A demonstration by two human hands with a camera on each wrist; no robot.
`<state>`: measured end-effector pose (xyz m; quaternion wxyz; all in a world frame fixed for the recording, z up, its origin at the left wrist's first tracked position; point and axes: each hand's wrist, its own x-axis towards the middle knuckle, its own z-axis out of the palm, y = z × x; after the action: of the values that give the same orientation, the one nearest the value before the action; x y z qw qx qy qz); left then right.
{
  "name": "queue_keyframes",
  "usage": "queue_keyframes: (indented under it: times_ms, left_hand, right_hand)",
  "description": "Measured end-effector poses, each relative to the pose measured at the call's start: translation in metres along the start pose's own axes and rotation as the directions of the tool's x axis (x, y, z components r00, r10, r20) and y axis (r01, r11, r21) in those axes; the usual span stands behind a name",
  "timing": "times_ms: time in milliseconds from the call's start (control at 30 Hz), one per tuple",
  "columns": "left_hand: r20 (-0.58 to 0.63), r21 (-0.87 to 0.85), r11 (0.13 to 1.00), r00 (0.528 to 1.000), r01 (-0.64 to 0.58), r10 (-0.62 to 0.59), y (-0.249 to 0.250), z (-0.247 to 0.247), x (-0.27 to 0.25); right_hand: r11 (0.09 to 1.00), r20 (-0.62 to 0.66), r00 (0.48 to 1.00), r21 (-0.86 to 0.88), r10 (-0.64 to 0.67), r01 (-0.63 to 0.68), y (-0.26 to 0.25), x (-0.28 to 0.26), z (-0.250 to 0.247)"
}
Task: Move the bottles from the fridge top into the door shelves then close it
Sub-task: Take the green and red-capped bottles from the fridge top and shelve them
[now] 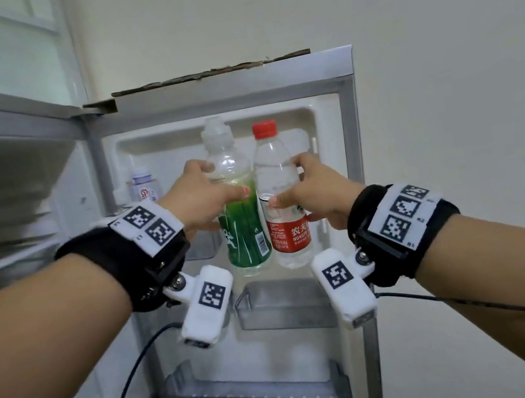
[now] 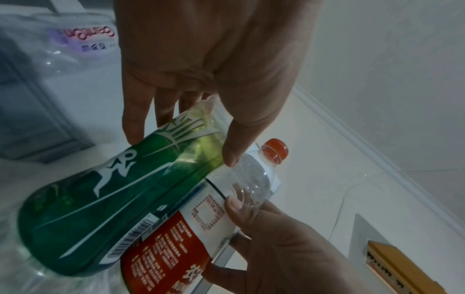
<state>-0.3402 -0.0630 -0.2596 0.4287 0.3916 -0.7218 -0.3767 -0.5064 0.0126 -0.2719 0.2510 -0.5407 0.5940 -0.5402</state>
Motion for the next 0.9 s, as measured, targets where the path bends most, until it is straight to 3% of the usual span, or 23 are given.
queue_keyframes:
  times_ms: [533, 900]
  left_hand:
    - [0.008, 0.087, 0.996, 1.0, 0.004, -0.004, -0.113, 0.072, 0.038]
    - [-0.003, 0.155, 0.988, 1.0, 0.002, -0.001, -0.133, 0.083, 0.05]
  right_hand:
    - [0.997, -0.174, 0.983, -0.049, 0.054, -0.064, 0.124, 0.027, 0.036]
    - [0.997, -0.225, 0.974, -0.06, 0.027, -0.041, 0.147, 0.045, 0.04]
